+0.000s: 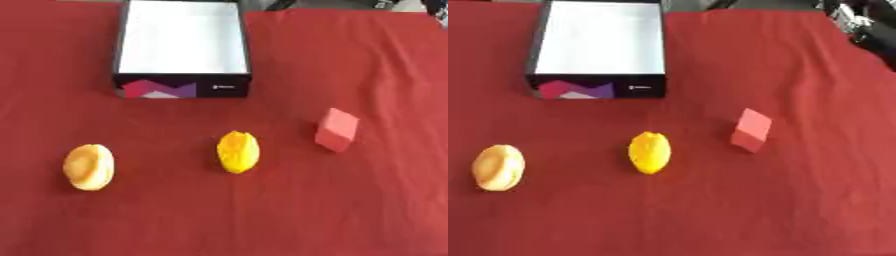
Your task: Pick up objects on the table and place them in the box.
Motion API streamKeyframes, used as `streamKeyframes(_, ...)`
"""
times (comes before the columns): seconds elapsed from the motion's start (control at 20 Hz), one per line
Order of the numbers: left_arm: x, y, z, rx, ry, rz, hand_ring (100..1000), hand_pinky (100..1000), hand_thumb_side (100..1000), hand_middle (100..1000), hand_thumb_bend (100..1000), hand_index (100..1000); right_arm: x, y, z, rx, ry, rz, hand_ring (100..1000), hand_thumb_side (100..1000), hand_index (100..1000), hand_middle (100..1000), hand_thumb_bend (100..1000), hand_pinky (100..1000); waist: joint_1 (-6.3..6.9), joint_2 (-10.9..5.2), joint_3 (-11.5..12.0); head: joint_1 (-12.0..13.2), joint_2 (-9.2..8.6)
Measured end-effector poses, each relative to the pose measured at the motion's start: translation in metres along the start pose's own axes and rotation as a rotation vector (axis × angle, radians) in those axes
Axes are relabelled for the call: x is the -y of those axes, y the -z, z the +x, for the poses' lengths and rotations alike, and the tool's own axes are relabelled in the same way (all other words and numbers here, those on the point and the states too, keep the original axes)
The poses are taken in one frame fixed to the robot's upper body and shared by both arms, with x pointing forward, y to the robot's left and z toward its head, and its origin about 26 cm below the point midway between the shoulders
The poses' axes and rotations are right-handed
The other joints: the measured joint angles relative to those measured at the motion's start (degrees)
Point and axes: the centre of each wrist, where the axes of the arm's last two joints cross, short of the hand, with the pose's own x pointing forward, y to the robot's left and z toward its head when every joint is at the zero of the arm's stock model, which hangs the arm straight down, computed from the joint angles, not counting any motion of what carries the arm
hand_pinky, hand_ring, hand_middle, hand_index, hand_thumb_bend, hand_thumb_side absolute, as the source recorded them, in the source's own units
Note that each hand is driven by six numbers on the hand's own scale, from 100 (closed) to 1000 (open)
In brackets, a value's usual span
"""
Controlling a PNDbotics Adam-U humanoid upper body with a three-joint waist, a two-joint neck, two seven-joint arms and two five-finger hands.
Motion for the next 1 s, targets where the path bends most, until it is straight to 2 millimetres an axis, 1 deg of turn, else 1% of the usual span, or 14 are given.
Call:
streamKeyframes(0.1,-0.001,-0.001,-0.001,-0.004,0.005,0.0,757,839,869,768,197,844,0.005,0.002,0.006,0.01,-0.064,0.051,977,466,884,868,100,1000,-0.26,-0.08,-0.04,0.04,0.04)
streamKeyframes(0.2,-0.002,-0.001,0.0,-0.001,0.014,-0.003,757,840,869,768,197,844,0.01,0.003,0.012,0.021,-0.121,0.101,973,481,887,868,100,1000,-0.32,-0.1,-0.02,0.03,0.06)
streamKeyframes(0.35,-0.002,-0.001,0.0,-0.002,0.016,-0.005,757,840,870,768,197,844,0.013,0.003,0.021,0.048,-0.194,0.186,966,445,891,867,100,999,-0.32,-0.1,0.2,-0.07,0.07)
streamKeyframes(0.5,-0.001,-0.001,-0.001,-0.004,0.015,-0.011,758,840,870,769,197,843,0.015,0.003,0.032,0.105,-0.262,0.253,962,446,893,867,100,992,-0.32,-0.1,0.28,-0.09,0.07)
streamKeyframes(0.7,-0.001,-0.001,-0.001,-0.005,0.016,-0.014,758,840,871,769,196,843,0.012,0.001,0.043,0.17,-0.332,0.324,957,472,897,868,100,983,-0.32,-0.1,0.51,-0.13,0.07)
streamKeyframes(0.75,-0.001,-0.001,-0.001,-0.005,0.016,-0.015,758,840,871,769,196,842,0.01,0.001,0.044,0.178,-0.346,0.341,956,477,898,868,100,981,-0.32,-0.1,0.56,-0.17,0.07)
streamKeyframes(0.85,0.0,-0.001,-0.001,-0.004,0.015,-0.016,758,840,871,769,196,842,0.007,0.0,0.048,0.192,-0.377,0.376,954,516,899,868,100,978,-0.32,-0.1,0.6,-0.32,0.07)
streamKeyframes(1.0,0.001,-0.001,-0.001,-0.006,0.014,-0.024,758,840,871,769,196,840,0.002,0.0,0.051,0.2,-0.414,0.427,955,534,900,868,100,979,-0.32,-0.1,0.75,-0.57,0.06)
